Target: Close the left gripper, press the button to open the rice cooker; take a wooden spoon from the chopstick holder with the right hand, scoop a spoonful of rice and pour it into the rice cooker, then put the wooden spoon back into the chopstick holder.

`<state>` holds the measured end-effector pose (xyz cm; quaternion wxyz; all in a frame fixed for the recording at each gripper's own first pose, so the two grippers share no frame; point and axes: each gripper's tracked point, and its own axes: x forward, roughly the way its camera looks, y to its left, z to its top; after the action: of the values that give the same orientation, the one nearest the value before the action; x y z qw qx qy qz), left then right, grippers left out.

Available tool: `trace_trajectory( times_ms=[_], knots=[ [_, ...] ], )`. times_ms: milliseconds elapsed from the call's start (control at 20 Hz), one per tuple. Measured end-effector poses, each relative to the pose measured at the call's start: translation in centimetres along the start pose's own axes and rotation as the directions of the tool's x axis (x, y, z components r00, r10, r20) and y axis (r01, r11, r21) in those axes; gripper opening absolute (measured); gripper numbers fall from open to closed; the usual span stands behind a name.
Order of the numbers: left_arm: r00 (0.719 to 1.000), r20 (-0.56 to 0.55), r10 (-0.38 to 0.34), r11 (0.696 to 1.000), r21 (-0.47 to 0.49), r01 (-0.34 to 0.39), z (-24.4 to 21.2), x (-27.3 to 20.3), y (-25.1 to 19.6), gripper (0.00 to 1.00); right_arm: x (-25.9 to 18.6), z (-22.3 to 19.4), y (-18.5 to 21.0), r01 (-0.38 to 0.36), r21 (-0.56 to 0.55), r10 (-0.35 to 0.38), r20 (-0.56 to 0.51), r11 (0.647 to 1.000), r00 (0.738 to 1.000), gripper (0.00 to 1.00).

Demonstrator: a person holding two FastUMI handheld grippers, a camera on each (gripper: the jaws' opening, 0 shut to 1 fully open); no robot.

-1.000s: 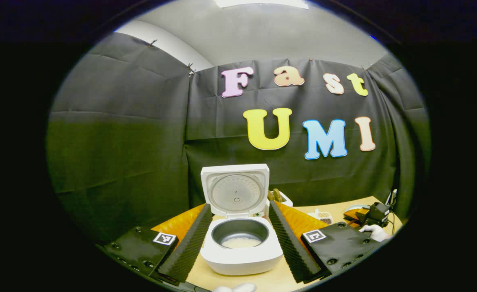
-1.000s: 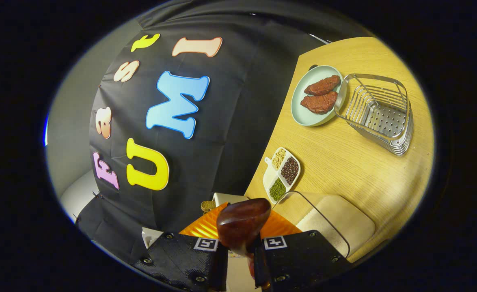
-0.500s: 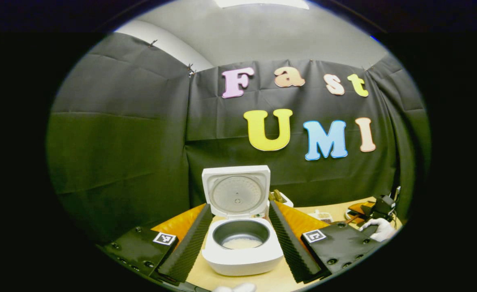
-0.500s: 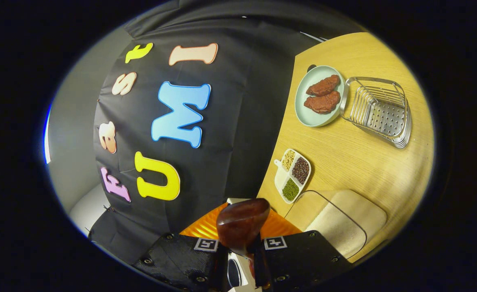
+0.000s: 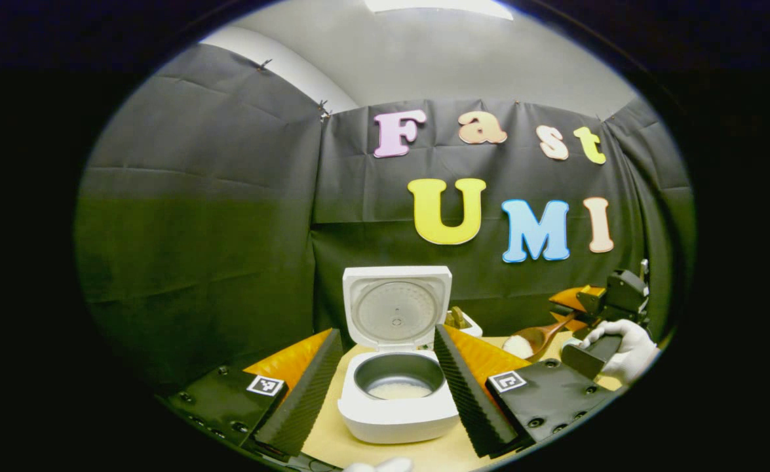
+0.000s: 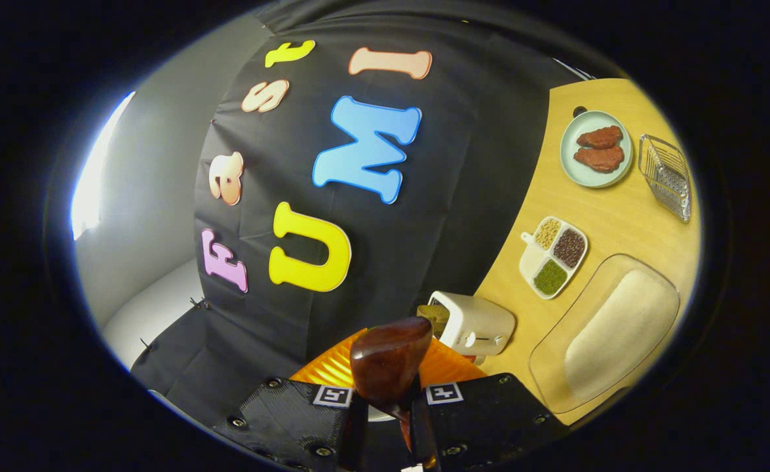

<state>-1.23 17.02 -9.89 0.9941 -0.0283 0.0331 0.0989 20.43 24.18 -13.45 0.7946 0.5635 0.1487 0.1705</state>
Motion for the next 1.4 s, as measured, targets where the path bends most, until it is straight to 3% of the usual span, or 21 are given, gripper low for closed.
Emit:
trace_trajectory(
  times_ms=[400,600,750,850,950,1100,1150,1200,1300,1400],
  knots=[
    [0.998,0.012,0.067,0.998,0.006,-0.067,0.2,-0.6,3.1,0.98,6.7,-11.6,2.0,0.023,-0.011,-0.025,-0.128,1.0,0.991,0.26],
    [0.995,0.005,0.105,0.994,0.013,-0.105,-0.3,-0.9,4.8,0.99,8.5,-15.0,1.4,0.028,-0.157,-0.05,-0.137,0.987,0.989,0.26],
    [0.993,0.001,0.116,0.993,0.011,-0.116,-0.4,-1.1,5.4,0.99,9.6,-16.8,1.0,0.019,-0.374,-0.074,-0.132,0.927,0.989,0.26],
    [0.993,-0.003,0.118,0.993,0.016,-0.118,-0.6,-1.2,5.4,0.99,9.7,-18.1,1.1,0.0,-0.529,-0.078,-0.126,0.849,0.989,0.26],
    [0.993,0.0,0.12,0.993,0.023,-0.12,-0.7,-1.3,5.6,0.99,9.8,-19.8,1.4,-0.031,-0.677,-0.079,-0.131,0.736,0.988,0.26],
    [0.992,-0.002,0.125,0.992,0.028,-0.125,-1.0,-1.7,5.9,0.99,9.6,-22.0,2.5,-0.085,-0.854,-0.059,-0.134,0.513,0.989,0.26],
    [0.991,-0.002,0.131,0.991,0.028,-0.131,-1.0,-1.8,6.2,0.96,9.6,-22.5,3.2,-0.097,-0.9,-0.054,-0.133,0.425,0.99,0.26],
    [0.991,-0.002,0.131,0.991,0.028,-0.131,-1.0,-1.7,6.4,0.99,10.0,-23.4,3.9,-0.121,-0.939,-0.027,-0.137,0.322,0.99,0.25],
    [0.99,-0.003,0.138,0.99,0.024,-0.138,-1.2,-1.7,6.3,0.99,10.0,-24.6,4.5,-0.159,-0.976,-0.001,-0.161,0.152,0.987,0.26],
    [0.99,-0.008,0.139,0.99,0.019,-0.139,-1.3,-1.7,6.4,0.99,9.7,-25.6,5.1,-0.184,-0.982,0.01,-0.183,0.047,0.983,0.26]
  ],
)
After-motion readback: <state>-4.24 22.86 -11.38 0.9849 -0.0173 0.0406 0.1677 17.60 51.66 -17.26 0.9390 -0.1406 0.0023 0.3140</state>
